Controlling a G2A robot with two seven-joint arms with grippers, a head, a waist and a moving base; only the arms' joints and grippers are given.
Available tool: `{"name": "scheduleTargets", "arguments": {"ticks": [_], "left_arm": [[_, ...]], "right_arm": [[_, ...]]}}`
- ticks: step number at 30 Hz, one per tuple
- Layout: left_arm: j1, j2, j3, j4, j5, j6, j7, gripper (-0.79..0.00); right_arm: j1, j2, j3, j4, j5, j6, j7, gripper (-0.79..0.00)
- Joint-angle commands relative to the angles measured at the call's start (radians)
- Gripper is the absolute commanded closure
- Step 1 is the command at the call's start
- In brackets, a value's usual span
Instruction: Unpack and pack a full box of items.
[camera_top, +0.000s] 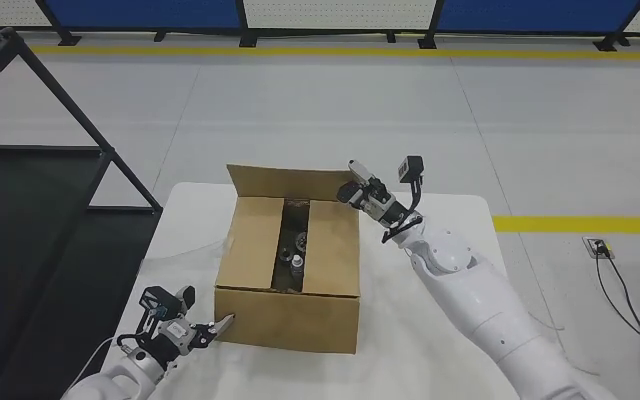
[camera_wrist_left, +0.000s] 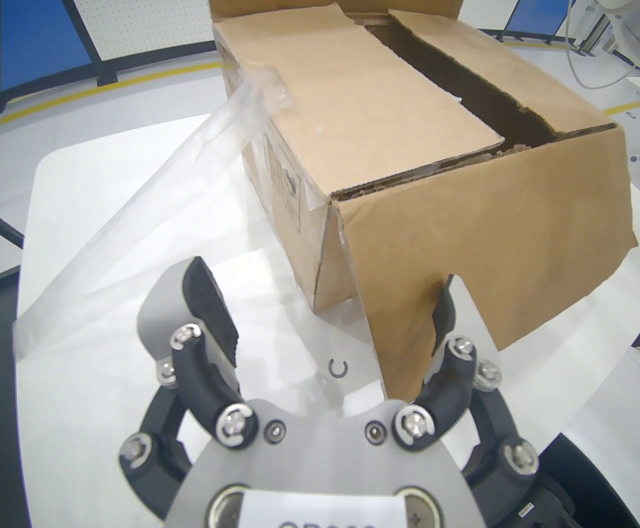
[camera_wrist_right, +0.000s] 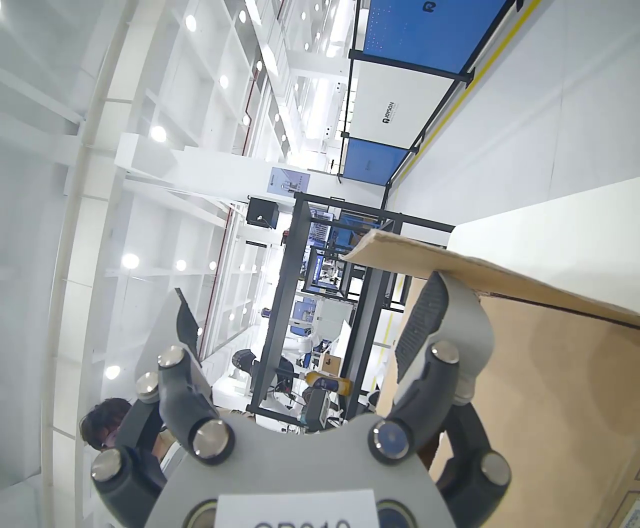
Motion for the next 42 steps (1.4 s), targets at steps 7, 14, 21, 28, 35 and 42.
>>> {"name": "scheduleTargets", "arguments": {"ticks": [7, 14, 21, 28, 35, 42], "left_arm": [[0.000, 0.000, 0.000, 0.000, 0.000, 0.000, 0.000, -0.785], [0.002, 0.000, 0.002, -0.002, -0.001, 0.004, 0.002, -0.785], [0.019, 0.001, -0.001, -0.007, 0.006, 0.015, 0.017, -0.785], [0.030, 0.002, -0.004, -0.010, 0.009, 0.023, 0.026, -0.785], [0.036, 0.003, 0.003, -0.020, 0.022, 0.025, 0.027, -0.785], [0.038, 0.003, 0.016, -0.018, 0.031, 0.026, 0.029, -0.785]], "right_arm": [[0.000, 0.000, 0.000, 0.000, 0.000, 0.000, 0.000, -0.785], [0.015, -0.017, -0.005, -0.013, -0.050, 0.099, -0.139, -0.785], [0.082, -0.071, -0.042, 0.076, -0.087, 0.203, -0.253, -0.785], [0.147, -0.141, -0.073, 0.226, -0.063, 0.218, -0.306, -0.785], [0.197, -0.212, -0.113, 0.358, -0.090, 0.232, -0.353, -0.785], [0.231, -0.268, -0.141, 0.462, -0.138, 0.251, -0.334, -0.785]]}}
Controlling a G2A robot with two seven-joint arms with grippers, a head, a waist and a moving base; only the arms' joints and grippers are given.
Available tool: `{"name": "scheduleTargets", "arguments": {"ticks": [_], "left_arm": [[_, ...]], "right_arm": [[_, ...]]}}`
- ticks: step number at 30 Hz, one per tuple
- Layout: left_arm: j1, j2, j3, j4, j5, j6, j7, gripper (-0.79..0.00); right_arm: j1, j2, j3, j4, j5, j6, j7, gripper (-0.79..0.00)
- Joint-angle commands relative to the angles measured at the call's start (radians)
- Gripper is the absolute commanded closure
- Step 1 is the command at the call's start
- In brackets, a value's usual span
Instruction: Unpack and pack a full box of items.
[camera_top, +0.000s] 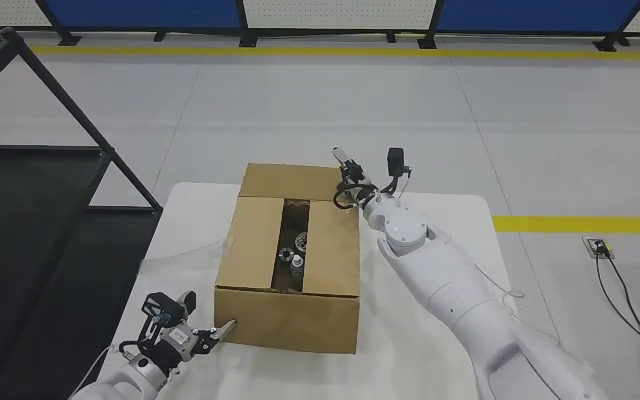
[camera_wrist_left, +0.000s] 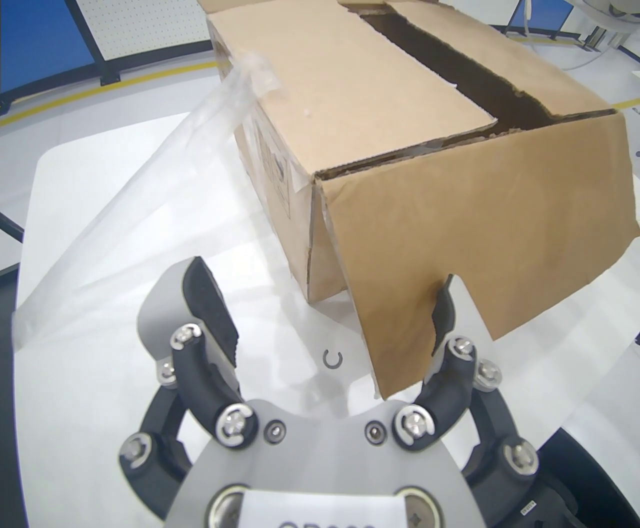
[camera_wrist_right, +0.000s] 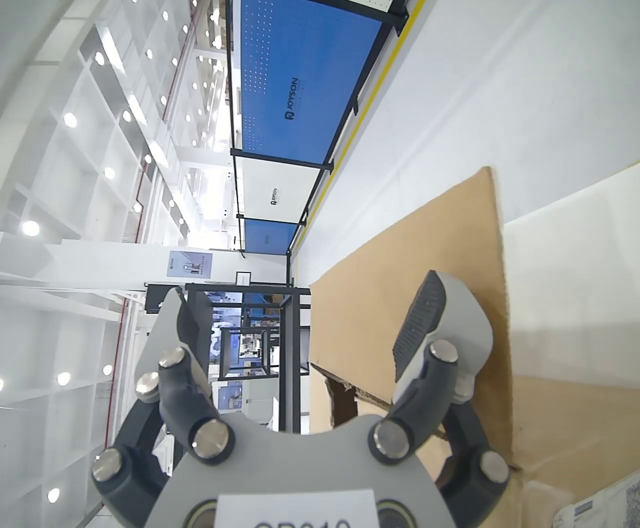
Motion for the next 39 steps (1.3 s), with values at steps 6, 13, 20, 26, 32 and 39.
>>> {"name": "scheduleTargets", "arguments": {"ticks": [6, 13, 20, 26, 32, 39], "left_arm": [[0.005, 0.000, 0.018, 0.003, 0.020, -0.002, 0.004, -0.785], [0.006, 0.000, 0.031, 0.004, 0.030, -0.001, 0.009, -0.785], [0.006, 0.001, 0.036, 0.004, 0.037, 0.003, 0.013, -0.785], [0.004, 0.002, 0.037, 0.008, 0.037, 0.007, 0.016, -0.785], [-0.008, 0.001, 0.043, 0.022, 0.025, 0.022, 0.004, -0.785], [-0.025, 0.001, 0.048, 0.042, 0.001, 0.035, -0.016, -0.785]], "right_arm": [[0.022, -0.037, -0.004, 0.075, -0.038, 0.001, 0.013, -0.785], [0.037, -0.055, 0.007, 0.130, -0.068, -0.002, 0.051, -0.785], [0.040, -0.065, 0.022, 0.157, -0.096, -0.003, 0.074, -0.785], [0.040, -0.071, 0.037, 0.168, -0.118, -0.006, 0.086, -0.785], [0.035, -0.073, 0.059, 0.174, -0.125, -0.027, 0.092, -0.785], [0.030, -0.075, 0.080, 0.178, -0.141, -0.033, 0.094, -0.785]]}}
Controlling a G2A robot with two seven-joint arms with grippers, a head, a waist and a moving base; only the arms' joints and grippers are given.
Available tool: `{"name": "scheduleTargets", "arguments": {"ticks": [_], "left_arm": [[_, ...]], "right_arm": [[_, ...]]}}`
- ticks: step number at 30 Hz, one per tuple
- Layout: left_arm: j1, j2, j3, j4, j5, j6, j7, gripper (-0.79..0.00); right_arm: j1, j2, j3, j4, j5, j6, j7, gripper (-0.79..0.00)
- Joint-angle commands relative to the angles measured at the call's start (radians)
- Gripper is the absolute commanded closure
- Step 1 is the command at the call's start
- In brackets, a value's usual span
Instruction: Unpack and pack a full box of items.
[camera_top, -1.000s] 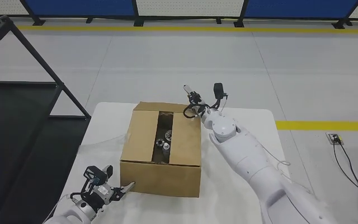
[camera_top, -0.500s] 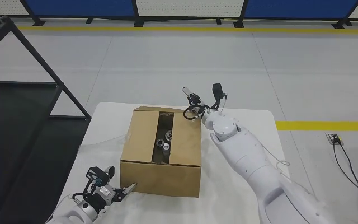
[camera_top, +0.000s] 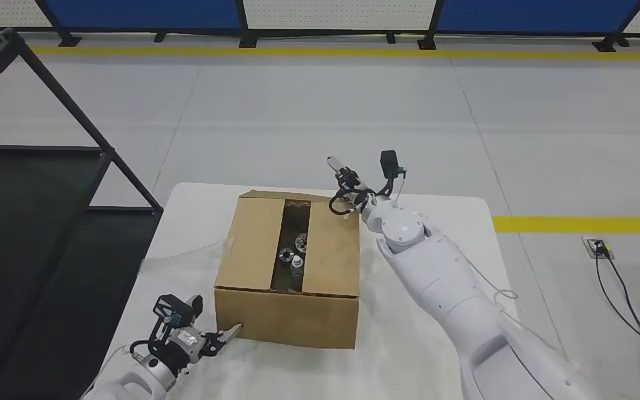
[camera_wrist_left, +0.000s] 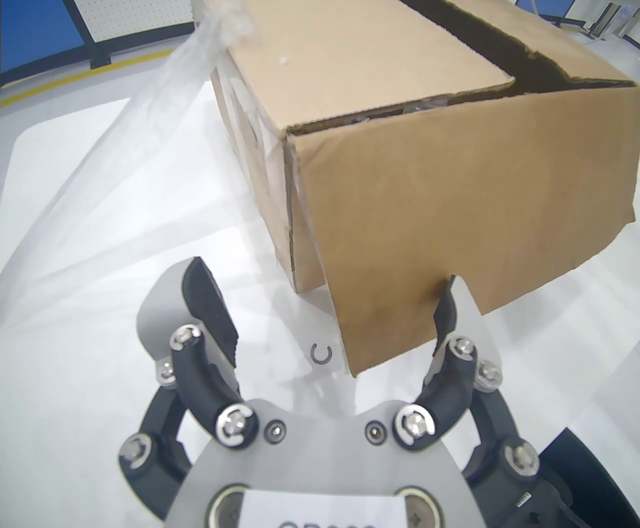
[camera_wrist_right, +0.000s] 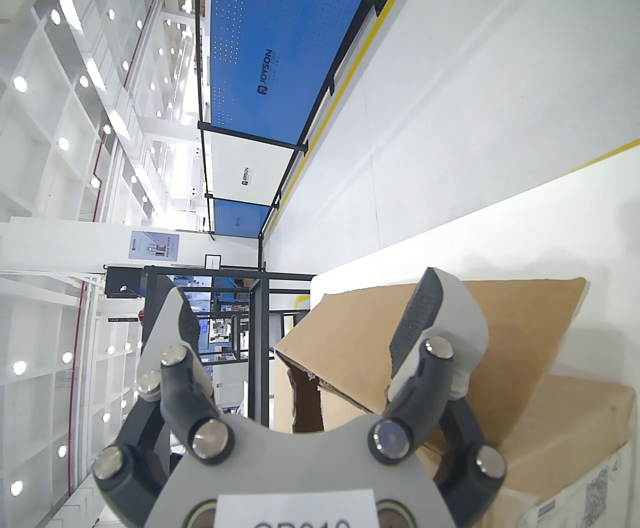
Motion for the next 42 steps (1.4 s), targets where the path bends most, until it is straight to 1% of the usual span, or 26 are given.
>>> {"name": "scheduleTargets", "arguments": {"ticks": [1, 6, 10, 14, 17, 21, 24, 30, 34, 37, 42], "left_arm": [[-0.004, 0.000, 0.000, 0.004, -0.006, 0.002, -0.005, -0.785], [-0.012, 0.000, 0.005, 0.009, -0.013, 0.010, -0.014, -0.785], [0.001, 0.002, -0.004, -0.008, -0.019, -0.024, 0.003, -0.785], [0.020, 0.005, -0.039, -0.029, -0.048, -0.037, 0.028, -0.785], [0.029, 0.006, -0.073, -0.035, -0.094, -0.026, 0.043, -0.785], [0.023, 0.005, -0.102, -0.024, -0.161, 0.029, 0.024, -0.785], [0.011, 0.003, -0.109, -0.018, -0.203, 0.079, 0.005, -0.785], [-0.021, -0.002, -0.105, -0.004, -0.231, 0.171, -0.031, -0.785], [-0.054, -0.004, -0.086, 0.014, -0.211, 0.221, -0.052, -0.785], [-0.074, -0.006, -0.070, 0.029, -0.201, 0.233, -0.057, -0.785], [-0.106, -0.008, -0.045, 0.052, -0.169, 0.249, -0.062, -0.785]], "right_arm": [[-0.001, 0.000, 0.006, 0.001, -0.004, -0.003, 0.000, -0.785], [-0.006, 0.000, 0.026, -0.001, -0.006, -0.017, 0.002, -0.785], [-0.013, 0.002, 0.049, -0.005, 0.009, -0.043, 0.004, -0.785], [-0.020, 0.006, 0.077, -0.009, 0.032, -0.082, 0.025, -0.785], [-0.026, 0.012, 0.102, -0.013, 0.056, -0.111, 0.067, -0.785], [-0.035, 0.022, 0.128, -0.029, 0.077, -0.155, 0.173, -0.785], [-0.046, 0.031, 0.148, -0.056, 0.093, -0.208, 0.278, -0.785], [-0.077, 0.049, 0.176, -0.126, 0.087, -0.284, 0.372, -0.785], [-0.098, 0.063, 0.190, -0.179, 0.070, -0.282, 0.456, -0.785], [-0.106, 0.073, 0.199, -0.201, 0.047, -0.264, 0.470, -0.785], [-0.106, 0.073, 0.199, -0.201, 0.047, -0.264, 0.470, -0.785]]}}
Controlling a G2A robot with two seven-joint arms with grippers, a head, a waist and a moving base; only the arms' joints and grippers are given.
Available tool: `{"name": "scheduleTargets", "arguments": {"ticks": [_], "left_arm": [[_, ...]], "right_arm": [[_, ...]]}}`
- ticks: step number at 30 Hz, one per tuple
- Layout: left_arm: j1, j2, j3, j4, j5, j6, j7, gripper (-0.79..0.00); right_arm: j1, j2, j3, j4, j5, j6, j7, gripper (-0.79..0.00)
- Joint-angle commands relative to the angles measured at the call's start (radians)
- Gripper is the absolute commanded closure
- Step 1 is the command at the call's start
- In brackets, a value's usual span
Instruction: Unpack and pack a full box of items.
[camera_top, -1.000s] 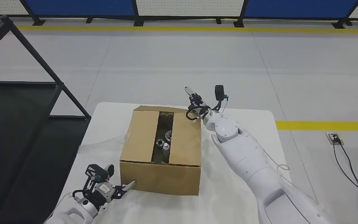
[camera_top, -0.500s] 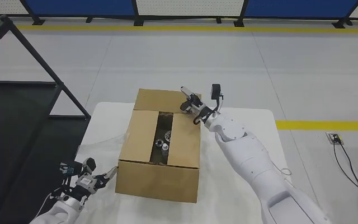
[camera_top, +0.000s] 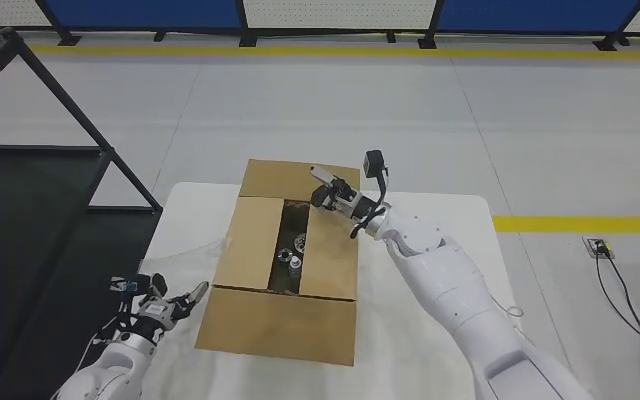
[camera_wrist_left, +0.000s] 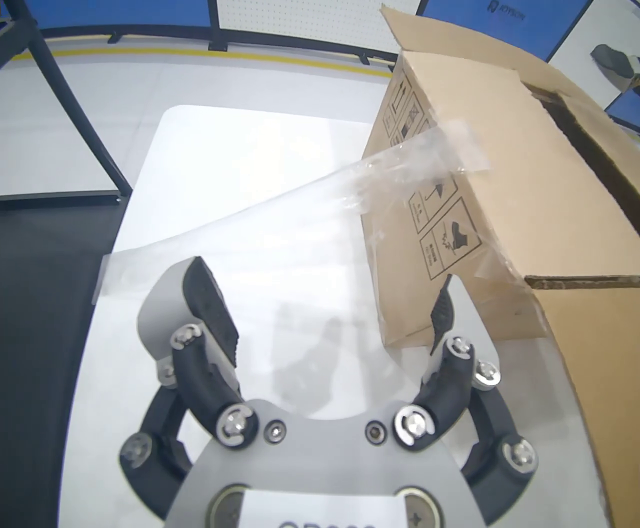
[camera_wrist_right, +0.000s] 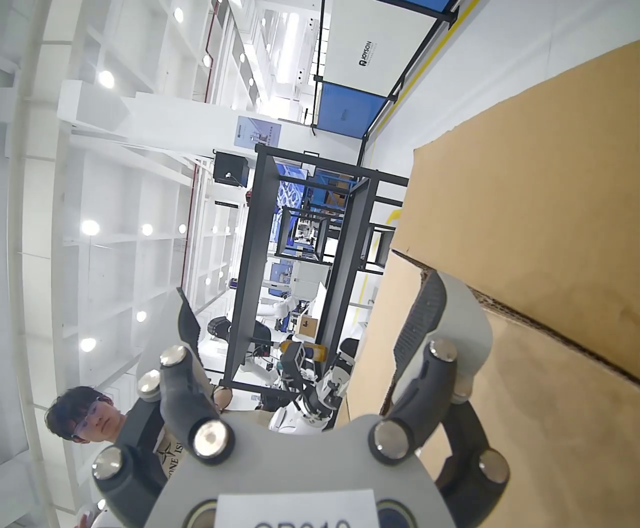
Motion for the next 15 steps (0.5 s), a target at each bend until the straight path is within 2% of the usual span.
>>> {"name": "scheduleTargets", "arguments": {"ticks": [1, 5, 15], "left_arm": [[-0.011, -0.001, 0.009, 0.009, 0.008, 0.003, -0.002, -0.785], [-0.032, -0.002, 0.026, 0.025, 0.027, 0.001, -0.008, -0.785], [-0.051, -0.004, 0.054, 0.027, 0.045, -0.013, -0.011, -0.785]], "right_arm": [[0.000, 0.000, 0.000, 0.000, 0.000, 0.000, 0.000, -0.785], [-0.019, 0.002, -0.003, -0.028, -0.018, 0.010, -0.002, -0.785], [-0.057, 0.012, -0.020, -0.132, -0.133, 0.149, 0.031, -0.785]]}}
